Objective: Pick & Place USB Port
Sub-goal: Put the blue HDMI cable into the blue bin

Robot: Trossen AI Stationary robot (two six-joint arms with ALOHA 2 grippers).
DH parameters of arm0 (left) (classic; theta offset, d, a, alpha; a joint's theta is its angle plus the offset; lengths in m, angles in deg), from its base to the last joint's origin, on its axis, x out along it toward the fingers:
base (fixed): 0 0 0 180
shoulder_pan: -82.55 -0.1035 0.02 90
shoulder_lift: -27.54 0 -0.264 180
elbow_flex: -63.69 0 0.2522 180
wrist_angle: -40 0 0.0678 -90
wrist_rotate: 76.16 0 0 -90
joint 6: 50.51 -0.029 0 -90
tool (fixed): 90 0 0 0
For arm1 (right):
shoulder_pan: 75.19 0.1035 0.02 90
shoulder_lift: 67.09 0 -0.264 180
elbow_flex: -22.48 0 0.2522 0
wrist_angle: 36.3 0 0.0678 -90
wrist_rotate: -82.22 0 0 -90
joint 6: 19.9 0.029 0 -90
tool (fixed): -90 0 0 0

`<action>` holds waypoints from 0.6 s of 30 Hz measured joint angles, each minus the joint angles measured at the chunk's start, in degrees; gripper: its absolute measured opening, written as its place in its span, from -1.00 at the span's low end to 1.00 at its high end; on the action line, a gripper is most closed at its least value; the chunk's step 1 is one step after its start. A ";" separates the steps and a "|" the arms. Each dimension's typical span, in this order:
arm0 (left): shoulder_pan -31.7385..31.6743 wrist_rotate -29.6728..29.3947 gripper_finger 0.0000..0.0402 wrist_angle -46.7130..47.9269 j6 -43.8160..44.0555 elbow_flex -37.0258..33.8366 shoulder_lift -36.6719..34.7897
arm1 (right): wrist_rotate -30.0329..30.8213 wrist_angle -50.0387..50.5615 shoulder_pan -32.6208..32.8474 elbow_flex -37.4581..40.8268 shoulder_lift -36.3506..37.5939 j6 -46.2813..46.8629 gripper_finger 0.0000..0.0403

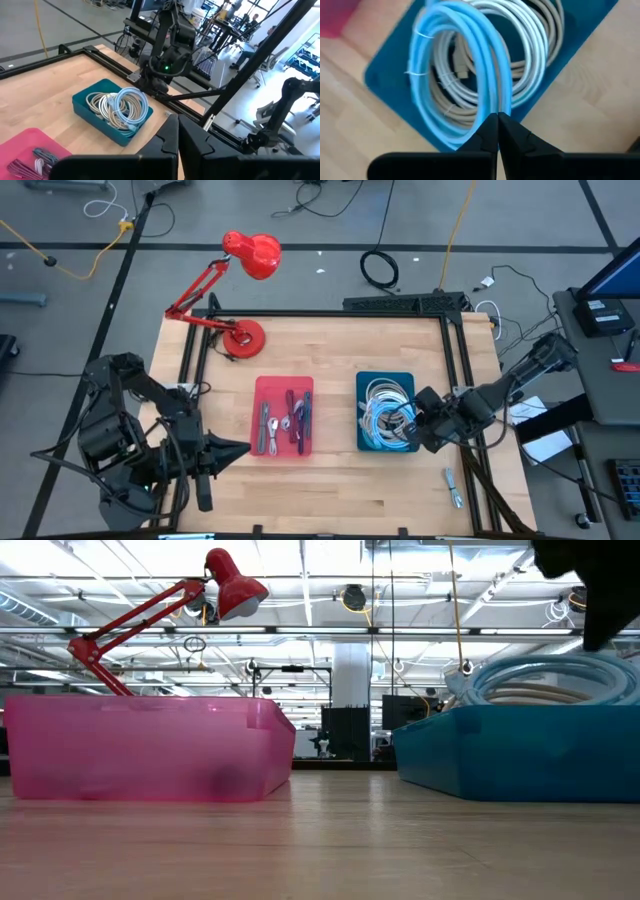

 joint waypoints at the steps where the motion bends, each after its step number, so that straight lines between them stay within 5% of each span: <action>1: 0.00 0.00 -0.99 -0.01 0.03 0.00 0.00 | -0.12 -0.46 -0.12 0.82 -0.01 0.08 -1.00; 18: 0.00 0.00 -0.94 -0.05 1.42 0.04 0.00 | 7.40 -9.25 -9.24 7.60 0.01 -8.27 -1.00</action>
